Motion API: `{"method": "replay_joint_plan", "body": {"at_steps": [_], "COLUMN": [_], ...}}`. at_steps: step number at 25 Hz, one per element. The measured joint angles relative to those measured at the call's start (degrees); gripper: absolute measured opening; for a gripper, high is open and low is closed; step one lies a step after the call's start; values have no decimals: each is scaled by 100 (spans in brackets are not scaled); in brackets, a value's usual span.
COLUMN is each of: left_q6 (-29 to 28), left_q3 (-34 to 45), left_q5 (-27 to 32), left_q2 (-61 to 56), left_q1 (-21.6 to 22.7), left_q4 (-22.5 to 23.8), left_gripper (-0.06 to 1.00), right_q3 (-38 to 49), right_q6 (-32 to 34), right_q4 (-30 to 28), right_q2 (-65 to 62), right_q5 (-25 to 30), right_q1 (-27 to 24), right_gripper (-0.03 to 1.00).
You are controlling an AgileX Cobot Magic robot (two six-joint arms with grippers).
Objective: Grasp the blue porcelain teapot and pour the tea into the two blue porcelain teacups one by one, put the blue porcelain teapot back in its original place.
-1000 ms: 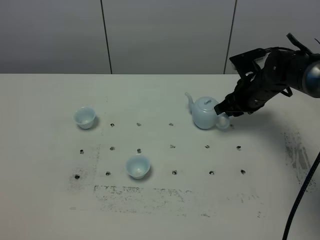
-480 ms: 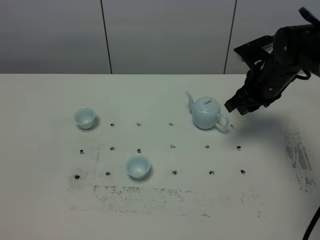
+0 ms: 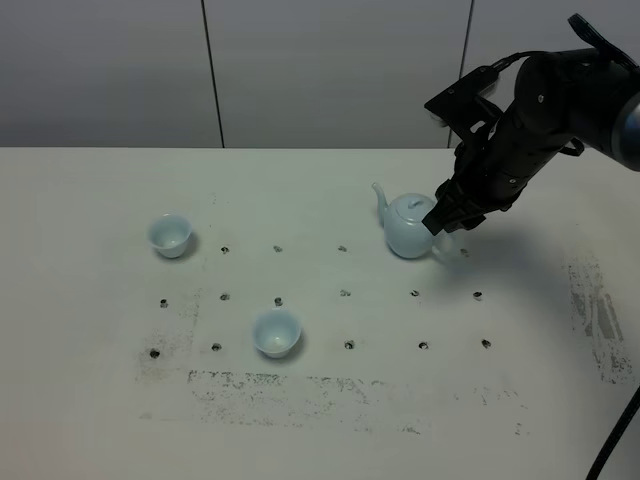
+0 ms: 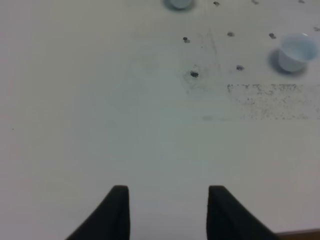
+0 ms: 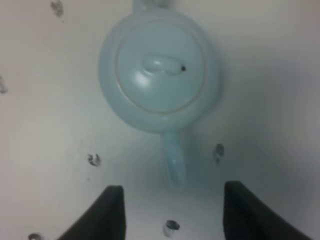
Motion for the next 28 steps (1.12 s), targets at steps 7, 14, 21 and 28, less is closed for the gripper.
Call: {"method": "replay_joint_plan", "body": {"at_steps": [7,14,21,28], "left_q6": [0,0,0,0], "left_q3": [0,0,0,0], "left_q5": [0,0,0,0], "left_q2": [0,0,0,0], "left_q1": [0,0,0,0], "left_q4": [0,0,0,0], "left_gripper": [43,43,43,43], "right_q3": [-177,-964,-1020,-1020], "right_q6": [-536,-590,-621,-518], "right_q4": [634,763,768,642], "right_q2": [260,877,1076,1295], "right_q5": [91,672,663,465], "right_q1": [-221,-316,-316,-316], "right_gripper": [47,47,47,47]}}
